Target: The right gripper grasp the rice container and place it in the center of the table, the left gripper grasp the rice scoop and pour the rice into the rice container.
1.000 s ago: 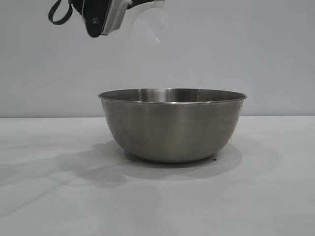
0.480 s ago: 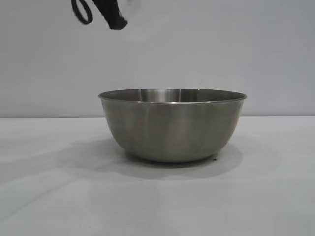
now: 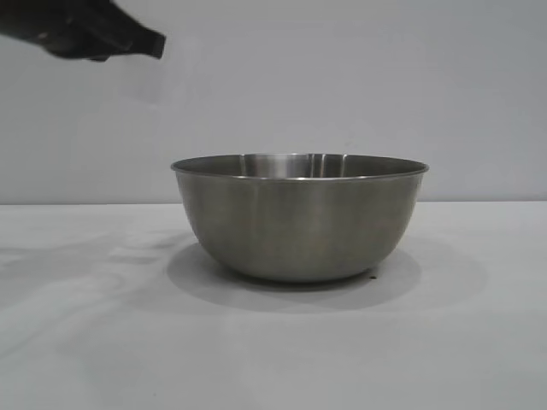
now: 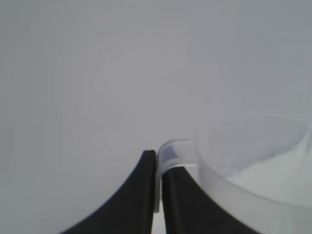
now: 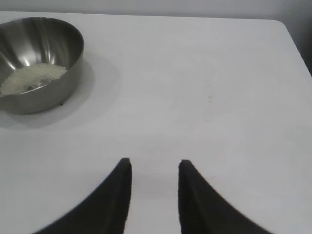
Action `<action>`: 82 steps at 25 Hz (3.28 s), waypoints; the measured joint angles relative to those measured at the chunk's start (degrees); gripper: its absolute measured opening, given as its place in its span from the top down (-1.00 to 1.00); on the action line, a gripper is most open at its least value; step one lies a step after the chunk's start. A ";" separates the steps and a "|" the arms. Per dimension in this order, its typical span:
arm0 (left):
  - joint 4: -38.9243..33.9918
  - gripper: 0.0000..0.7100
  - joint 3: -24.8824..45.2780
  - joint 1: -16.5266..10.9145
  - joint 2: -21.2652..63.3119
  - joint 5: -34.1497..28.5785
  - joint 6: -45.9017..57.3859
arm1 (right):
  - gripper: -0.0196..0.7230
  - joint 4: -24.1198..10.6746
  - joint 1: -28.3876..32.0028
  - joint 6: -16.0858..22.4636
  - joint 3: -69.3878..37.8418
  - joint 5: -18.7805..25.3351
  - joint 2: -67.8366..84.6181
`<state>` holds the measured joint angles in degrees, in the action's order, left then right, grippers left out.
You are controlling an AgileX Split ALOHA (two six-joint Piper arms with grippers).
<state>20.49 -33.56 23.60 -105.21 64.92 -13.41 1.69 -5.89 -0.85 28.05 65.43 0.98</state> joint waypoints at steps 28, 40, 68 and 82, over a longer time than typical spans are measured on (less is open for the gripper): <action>2.67 0.54 1.29 0.00 -14.10 0.21 7.41 | 0.32 0.00 0.00 0.00 0.00 0.00 0.00; -3.15 0.35 13.34 0.00 -9.59 0.28 7.45 | 0.32 0.00 0.00 0.00 0.00 0.00 0.00; -17.81 0.35 9.01 0.00 38.44 -65.02 11.71 | 0.32 0.00 0.00 0.00 0.00 0.00 0.00; -18.48 -0.40 -5.65 0.00 61.81 -106.10 11.71 | 0.32 0.00 0.00 0.00 0.00 0.00 0.00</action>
<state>2.00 -39.21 23.60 -43.40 -41.18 -1.70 1.69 -5.89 -0.85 28.05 65.43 0.98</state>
